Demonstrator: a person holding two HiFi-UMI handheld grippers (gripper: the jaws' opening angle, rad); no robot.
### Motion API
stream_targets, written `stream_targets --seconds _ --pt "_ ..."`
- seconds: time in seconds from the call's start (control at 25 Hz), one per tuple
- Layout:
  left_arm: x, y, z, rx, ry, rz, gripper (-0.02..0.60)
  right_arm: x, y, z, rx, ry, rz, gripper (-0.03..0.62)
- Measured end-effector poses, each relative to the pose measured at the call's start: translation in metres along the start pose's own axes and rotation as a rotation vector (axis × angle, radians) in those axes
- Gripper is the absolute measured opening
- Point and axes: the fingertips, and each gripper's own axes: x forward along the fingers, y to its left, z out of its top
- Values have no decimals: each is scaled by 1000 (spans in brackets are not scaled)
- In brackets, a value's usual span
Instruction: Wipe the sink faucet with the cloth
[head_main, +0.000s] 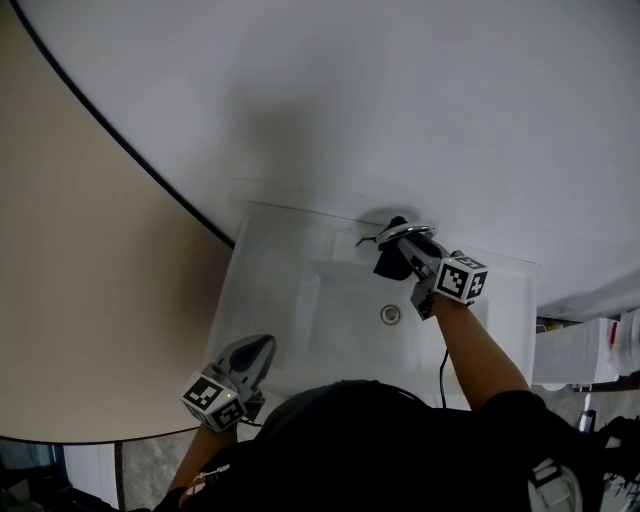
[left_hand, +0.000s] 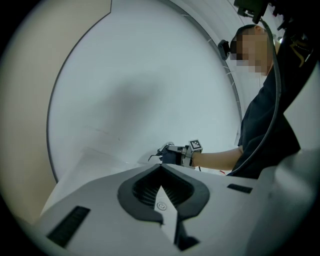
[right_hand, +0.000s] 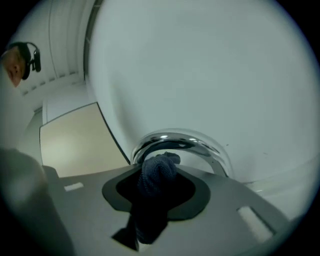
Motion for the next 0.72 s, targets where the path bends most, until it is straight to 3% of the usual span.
stream_targets --seconds 0.2,0.32,0.4,0.52,0.64,0.72 --pt "0 2 0 -8 0 6 0 -38 -26 19 197 -133 -21 110" --pt "-6 13 -8 -31 -5 21 0 -60 -46 29 252 -230 -111 109" --pt "-10 9 -13 -33 -4 26 0 -82 -60 45 118 -245 -230 109" --pt "-10 3 -13 -26 -4 20 0 -92 -51 73 -334 -130 -337 110" --pt "-7 1 -12 -27 -12 6 0 -71 -16 86 -599 -37 -279 109" --pt "-8 2 -12 -32 -20 3 0 -47 -1 74 -648 35 -223 109"
